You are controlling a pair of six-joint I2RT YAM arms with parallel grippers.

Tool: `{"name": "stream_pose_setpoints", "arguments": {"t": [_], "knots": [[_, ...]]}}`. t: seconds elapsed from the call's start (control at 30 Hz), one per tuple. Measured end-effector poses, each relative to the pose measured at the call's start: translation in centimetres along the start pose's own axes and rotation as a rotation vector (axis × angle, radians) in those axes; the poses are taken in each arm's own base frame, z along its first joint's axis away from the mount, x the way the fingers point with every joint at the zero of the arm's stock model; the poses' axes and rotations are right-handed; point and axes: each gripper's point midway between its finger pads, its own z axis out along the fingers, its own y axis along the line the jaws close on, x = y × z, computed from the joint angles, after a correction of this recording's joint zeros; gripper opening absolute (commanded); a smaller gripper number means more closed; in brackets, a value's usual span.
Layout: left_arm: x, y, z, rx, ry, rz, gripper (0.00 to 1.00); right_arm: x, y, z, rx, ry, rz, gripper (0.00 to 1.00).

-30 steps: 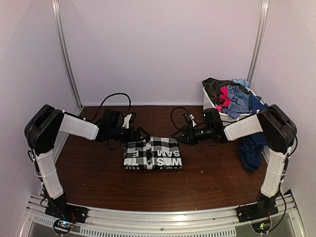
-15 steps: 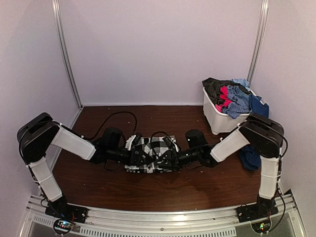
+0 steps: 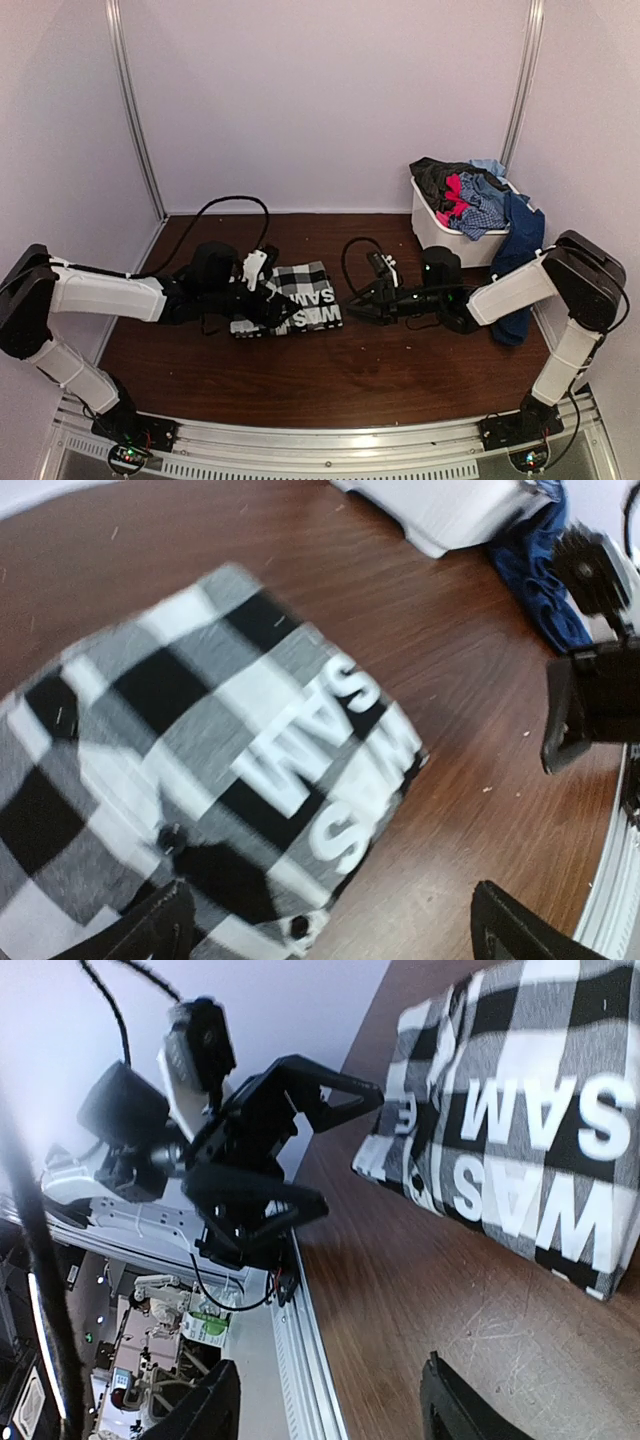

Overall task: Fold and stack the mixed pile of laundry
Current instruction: Smooth out the square-folded shirt at the center of the board, then pick up the square-folded shirt from the center of the board.

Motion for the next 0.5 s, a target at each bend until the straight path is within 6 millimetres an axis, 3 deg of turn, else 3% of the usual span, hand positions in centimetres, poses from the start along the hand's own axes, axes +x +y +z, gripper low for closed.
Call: {"name": "stream_pose_setpoints", "arguments": {"t": [0.1, 0.23, 0.33, 0.5], "knots": [[-3.3, -4.1, -0.5, -0.043, -0.078, 0.25, 0.94, -3.0, 2.0, -2.2, 0.017, -0.089, -0.079, 0.61], [-4.7, -7.8, 0.7, -0.14, -0.095, 0.547, 0.81, -5.8, -0.2, -4.7, 0.137, -0.172, -0.084, 0.63], [-3.6, -8.9, 3.2, -0.214, -0.017, 0.744, 0.73, -5.9, -2.4, -5.4, 0.227, -0.172, -0.051, 0.65], [0.0, -8.1, 7.5, -0.312, 0.161, 0.982, 0.62, -5.9, -3.5, -5.8, 0.284, -0.162, -0.042, 0.67]]}}
